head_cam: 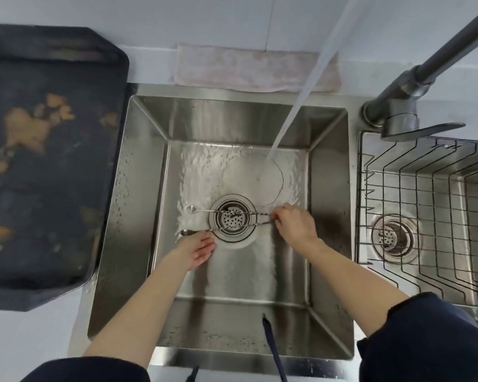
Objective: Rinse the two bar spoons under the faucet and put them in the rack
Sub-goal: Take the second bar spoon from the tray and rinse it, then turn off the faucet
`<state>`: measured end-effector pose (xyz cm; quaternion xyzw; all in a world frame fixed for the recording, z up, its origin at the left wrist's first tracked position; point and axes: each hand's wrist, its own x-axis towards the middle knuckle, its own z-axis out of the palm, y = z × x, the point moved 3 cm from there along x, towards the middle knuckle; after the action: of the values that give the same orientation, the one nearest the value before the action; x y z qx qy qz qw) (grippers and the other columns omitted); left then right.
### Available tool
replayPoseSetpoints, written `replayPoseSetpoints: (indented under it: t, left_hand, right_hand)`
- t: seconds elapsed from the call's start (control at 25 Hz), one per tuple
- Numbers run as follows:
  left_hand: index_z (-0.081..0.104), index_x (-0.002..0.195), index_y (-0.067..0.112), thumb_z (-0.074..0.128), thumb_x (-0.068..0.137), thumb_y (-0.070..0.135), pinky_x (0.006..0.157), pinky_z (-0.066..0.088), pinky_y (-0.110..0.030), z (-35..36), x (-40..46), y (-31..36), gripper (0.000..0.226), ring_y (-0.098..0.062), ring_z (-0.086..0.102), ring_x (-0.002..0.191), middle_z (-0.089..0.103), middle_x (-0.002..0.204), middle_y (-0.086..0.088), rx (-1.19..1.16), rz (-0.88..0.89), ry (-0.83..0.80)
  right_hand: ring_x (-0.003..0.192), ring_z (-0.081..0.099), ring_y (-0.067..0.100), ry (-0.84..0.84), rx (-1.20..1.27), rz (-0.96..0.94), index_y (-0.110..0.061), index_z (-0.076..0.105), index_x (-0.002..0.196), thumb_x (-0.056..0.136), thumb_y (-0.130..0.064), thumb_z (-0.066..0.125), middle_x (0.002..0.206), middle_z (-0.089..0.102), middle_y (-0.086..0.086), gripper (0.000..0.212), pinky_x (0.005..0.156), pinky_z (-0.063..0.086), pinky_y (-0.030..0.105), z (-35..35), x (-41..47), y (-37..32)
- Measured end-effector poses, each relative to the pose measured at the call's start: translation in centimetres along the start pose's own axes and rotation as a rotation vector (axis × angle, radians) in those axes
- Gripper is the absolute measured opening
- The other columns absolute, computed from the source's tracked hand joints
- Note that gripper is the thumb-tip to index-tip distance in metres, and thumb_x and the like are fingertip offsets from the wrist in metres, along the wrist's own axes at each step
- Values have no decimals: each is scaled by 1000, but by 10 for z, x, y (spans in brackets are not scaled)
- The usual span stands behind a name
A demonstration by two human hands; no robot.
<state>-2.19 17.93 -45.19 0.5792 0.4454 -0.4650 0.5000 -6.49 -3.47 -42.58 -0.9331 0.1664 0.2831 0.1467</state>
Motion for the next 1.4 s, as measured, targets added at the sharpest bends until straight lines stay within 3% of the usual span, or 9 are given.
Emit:
replayPoseSetpoints:
  t: [0.12,0.28,0.48,0.56,0.68,0.8,1.16,1.28,1.4]
  left_hand:
    - [58,94,10,46,95,17,50,43,-16,6,-4,4,14,-6,64,42,61,82,-2,94,55,14]
    - [56,86,16,52,92,18,54,37,-20,14,-21,12,7,-9,58,63,60,76,2,290,168,37]
    - [58,91,17,52,90,15,40,41,-8,29,-60,29,7,2,55,44,59,69,4,568,464,42]
    - [62,96,8,52,90,12,37,39,-6,36,-82,38,13,-4,58,49,60,69,0,652,606,39]
    - [64,107,3,52,90,14,75,54,-25,48,-124,56,24,-24,65,84,69,96,-12,773,812,70]
    - [63,112,7,50,92,19,100,46,-36,64,-186,75,26,-24,62,100,67,114,-11,878,1044,92]
    - [36,137,12,60,84,37,101,41,-39,111,-351,117,63,-26,50,122,49,137,-9,917,1669,302]
    - [27,142,12,58,86,38,102,39,-39,129,-383,125,69,-26,47,125,44,140,-9,850,1816,342]
    - [33,138,12,55,88,37,95,43,-37,153,-398,135,60,-27,55,111,53,129,-10,862,1890,292]
  right_hand:
    - [113,53,29,27,6,-11,-13,61,112,94,-8,42,118,61,10,27,94,41,38,-1,-3,1]
    - [115,53,30,66,30,-25,-12,58,120,95,-9,42,122,60,11,30,95,41,37,-15,-13,1]
    - [115,55,32,136,46,-61,-14,53,128,93,-7,43,127,61,11,37,96,45,39,-45,-35,-2]
    - [116,55,32,168,51,-70,-15,51,130,93,-6,43,127,60,11,39,95,47,41,-56,-48,-2]
    - [118,54,32,260,85,-70,-18,51,130,92,-7,44,128,60,9,40,96,47,41,-77,-68,1]
    - [118,53,31,382,74,-85,-15,52,130,93,-9,43,126,60,11,38,100,42,40,-104,-89,10]
    - [106,58,31,807,130,-93,-10,56,122,95,-13,48,126,53,12,29,81,50,40,-192,-139,42]
    - [105,58,33,828,184,9,-10,53,125,95,-12,48,132,46,13,31,71,49,38,-208,-138,56]
    - [101,60,37,784,240,65,-8,54,124,98,-13,43,123,54,14,29,71,51,41,-216,-131,69]
